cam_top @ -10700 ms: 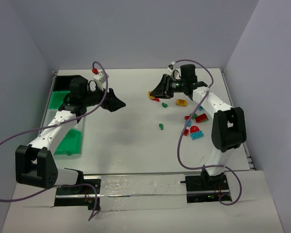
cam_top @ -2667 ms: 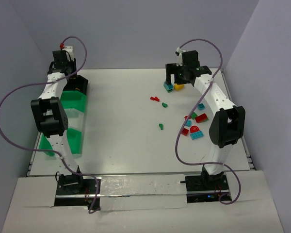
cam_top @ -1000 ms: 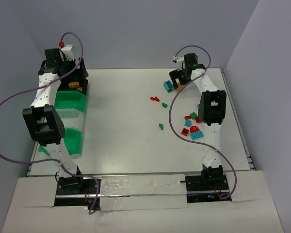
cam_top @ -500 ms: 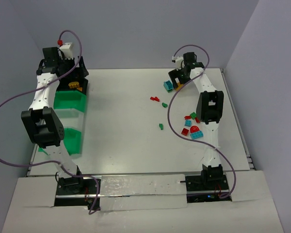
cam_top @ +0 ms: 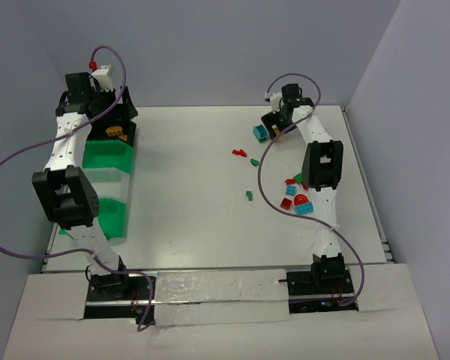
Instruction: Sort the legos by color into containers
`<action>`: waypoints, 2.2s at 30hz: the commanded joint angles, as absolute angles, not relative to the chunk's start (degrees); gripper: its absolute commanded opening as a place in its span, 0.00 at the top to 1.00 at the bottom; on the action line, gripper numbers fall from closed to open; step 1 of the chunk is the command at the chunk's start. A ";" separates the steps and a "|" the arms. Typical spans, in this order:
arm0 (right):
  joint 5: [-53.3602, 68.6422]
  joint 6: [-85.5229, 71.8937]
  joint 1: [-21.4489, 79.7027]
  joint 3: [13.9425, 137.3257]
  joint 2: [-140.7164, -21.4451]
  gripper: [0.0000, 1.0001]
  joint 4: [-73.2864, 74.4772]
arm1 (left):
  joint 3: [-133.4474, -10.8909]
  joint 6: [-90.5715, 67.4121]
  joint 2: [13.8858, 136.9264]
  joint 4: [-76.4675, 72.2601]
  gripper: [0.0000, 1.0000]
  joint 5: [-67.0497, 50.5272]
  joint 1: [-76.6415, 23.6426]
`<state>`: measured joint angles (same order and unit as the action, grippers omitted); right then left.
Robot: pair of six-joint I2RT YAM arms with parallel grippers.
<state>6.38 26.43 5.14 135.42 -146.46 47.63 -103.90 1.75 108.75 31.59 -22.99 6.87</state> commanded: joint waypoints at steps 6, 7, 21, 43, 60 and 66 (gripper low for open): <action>2.12 30.46 7.45 136.61 -147.23 0.01 45.51 | -104.97 1.49 105.73 31.99 0.01 -23.77 7.03; 1.88 30.78 7.67 136.25 -147.07 0.02 45.34 | -104.84 1.51 105.72 31.99 0.01 -23.73 7.03; 2.60 32.04 8.22 135.34 -146.81 0.35 46.49 | -103.75 2.37 104.63 31.68 0.01 -23.07 7.07; 25.92 8.78 6.68 117.13 -117.34 0.86 46.41 | -75.85 1.97 81.96 7.21 0.01 -46.35 6.94; 70.69 -68.15 12.74 84.03 -107.89 0.89 -22.96 | -69.84 3.85 82.14 3.76 0.01 -55.16 -11.52; 70.82 -87.95 17.51 79.01 -109.77 0.88 -48.49 | -73.12 1.05 84.35 3.08 0.01 -52.75 -15.81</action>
<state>67.45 -72.04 15.34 79.07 -111.18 -26.66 -69.24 2.03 83.63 5.77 -52.97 -14.22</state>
